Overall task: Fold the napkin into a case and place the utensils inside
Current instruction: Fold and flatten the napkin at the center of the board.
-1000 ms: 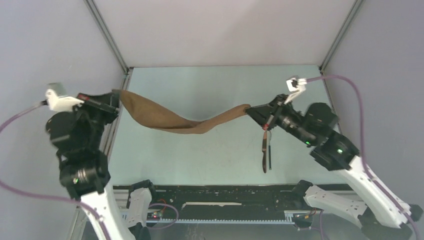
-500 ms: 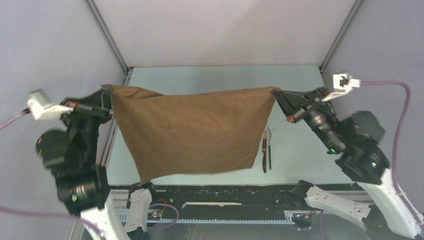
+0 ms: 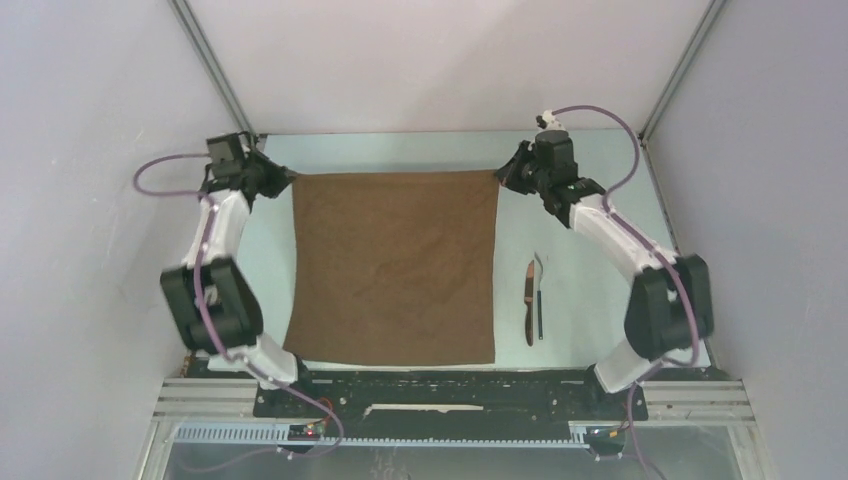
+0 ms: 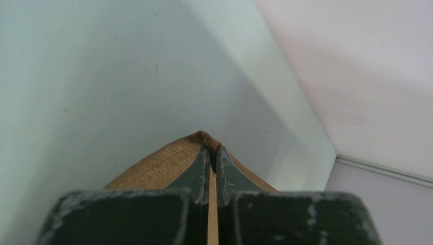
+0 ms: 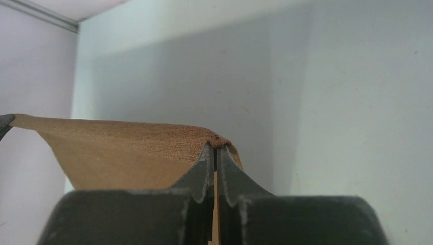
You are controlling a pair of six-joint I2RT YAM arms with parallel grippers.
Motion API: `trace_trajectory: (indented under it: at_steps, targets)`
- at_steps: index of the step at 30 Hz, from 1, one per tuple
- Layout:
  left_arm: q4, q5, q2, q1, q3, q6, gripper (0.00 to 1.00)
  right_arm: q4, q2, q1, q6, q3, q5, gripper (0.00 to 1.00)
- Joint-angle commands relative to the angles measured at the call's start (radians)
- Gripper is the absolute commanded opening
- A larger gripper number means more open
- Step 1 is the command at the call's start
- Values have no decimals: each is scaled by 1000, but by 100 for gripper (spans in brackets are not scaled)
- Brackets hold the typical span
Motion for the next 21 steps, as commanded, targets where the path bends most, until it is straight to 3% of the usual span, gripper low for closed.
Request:
trace_trajectory:
  at_steps: [1,7,13,16,21]
  targets:
    - [108,78,245,-3,142,2,0,162,137,-81,6,82,-89,0]
    - [127,142,458,-12,283,-26,0,79,391,-113,-40,316,-172,0]
    - [-70,131,517,-15,400,57,0,-103,490,-130,-52,494,-227,0]
    - [-168,118,462,-16,357,94,0,-204,447,-130,-22,455,-231,0]
    - [-232,110,273,-37,97,119,0,-289,311,-115,9,270,-281,0]
